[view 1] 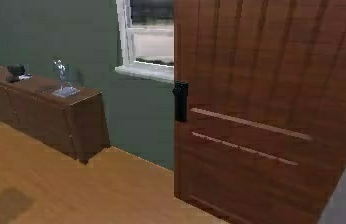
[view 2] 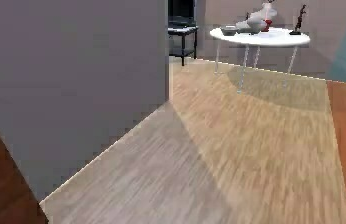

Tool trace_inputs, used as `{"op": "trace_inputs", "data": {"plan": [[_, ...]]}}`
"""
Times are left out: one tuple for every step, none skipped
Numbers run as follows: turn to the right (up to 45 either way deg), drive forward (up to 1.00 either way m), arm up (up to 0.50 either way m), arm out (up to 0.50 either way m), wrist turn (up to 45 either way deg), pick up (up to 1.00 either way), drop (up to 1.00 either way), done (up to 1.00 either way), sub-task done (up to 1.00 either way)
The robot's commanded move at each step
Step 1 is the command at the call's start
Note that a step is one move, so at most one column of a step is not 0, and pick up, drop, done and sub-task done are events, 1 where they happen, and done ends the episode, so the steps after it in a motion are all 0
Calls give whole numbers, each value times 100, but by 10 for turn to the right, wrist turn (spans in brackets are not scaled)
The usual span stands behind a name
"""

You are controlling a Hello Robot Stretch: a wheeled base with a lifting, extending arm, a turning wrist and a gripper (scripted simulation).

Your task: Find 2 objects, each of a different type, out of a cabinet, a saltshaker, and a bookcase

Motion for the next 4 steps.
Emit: {"op": "trace_inputs", "data": {"plan": [[-450,0,0,0,0,0,0,0,0],[-270,0,0,0,0,0,0,0,0],[0,90,0,0,0,0,0,0,0],[-450,0,0,0,0,0,0,0,0]]}}
